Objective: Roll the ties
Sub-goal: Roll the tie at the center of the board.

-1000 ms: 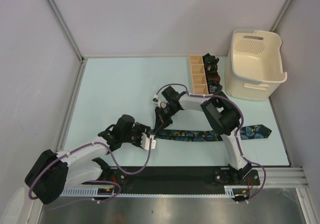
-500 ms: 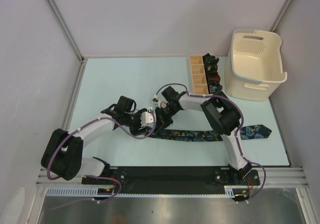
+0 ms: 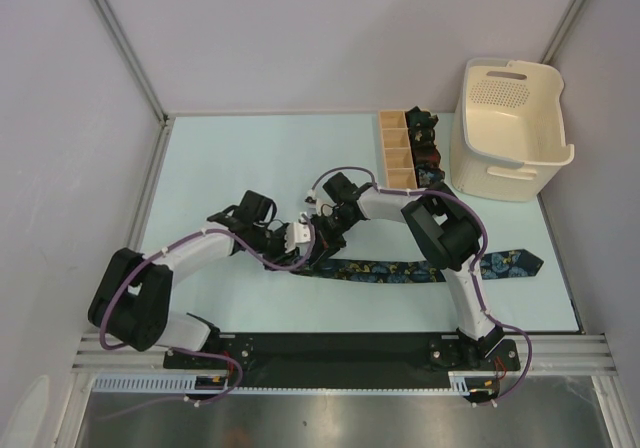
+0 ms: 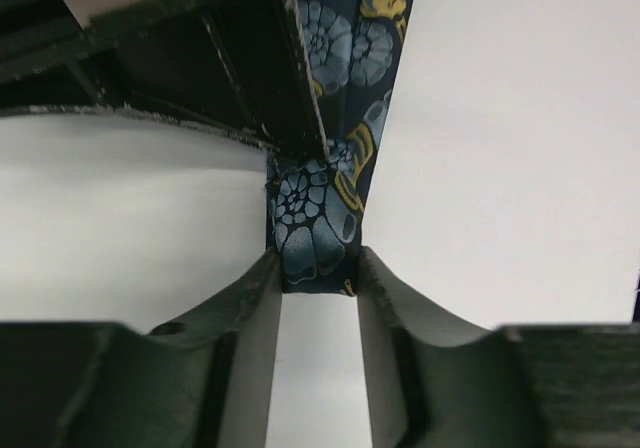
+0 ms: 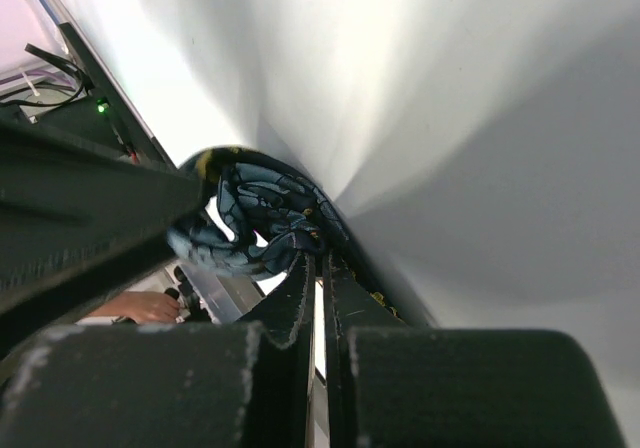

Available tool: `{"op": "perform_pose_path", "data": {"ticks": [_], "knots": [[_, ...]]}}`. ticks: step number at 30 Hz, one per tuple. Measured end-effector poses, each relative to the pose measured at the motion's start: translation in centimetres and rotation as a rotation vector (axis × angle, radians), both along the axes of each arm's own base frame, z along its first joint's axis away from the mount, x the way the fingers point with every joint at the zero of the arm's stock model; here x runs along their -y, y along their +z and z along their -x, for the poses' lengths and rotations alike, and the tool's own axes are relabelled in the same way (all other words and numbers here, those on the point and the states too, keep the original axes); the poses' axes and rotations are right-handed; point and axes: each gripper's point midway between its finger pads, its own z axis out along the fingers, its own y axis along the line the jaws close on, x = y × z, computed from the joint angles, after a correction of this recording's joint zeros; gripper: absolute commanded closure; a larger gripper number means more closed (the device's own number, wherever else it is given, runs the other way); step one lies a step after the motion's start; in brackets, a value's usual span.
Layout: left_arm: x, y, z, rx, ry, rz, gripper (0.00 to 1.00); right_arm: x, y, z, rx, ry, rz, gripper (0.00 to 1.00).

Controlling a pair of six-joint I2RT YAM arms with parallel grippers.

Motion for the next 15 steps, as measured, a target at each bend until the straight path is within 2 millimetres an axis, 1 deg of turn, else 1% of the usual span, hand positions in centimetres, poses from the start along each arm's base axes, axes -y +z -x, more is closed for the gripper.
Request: {"op": "perform_pose_path", "data": {"ticks": [4, 7, 11, 15], "knots": [[1.3, 0.8, -0.1, -0.008, -0.012, 0.022, 0.66, 0.0, 0.0, 0.0, 0.0, 0.001, 0.001, 1.0], [2.2, 0.9, 0.0, -0.01, -0.021, 0.03, 0.65, 0.0, 0.0, 0.1, 0.0, 0.001, 0.001, 1.0], [3.0, 0.4, 0.3, -0.012, -0.036, 0.024, 0.64, 0.0, 0.0, 0.1, 0.0, 0.001, 0.0, 1.0], [3.4, -0.2, 0.2, -0.012, -0.032, 0.004, 0.64, 0.0, 0.0, 0.1, -0.007, -0.001, -0.008, 1.0]]}}
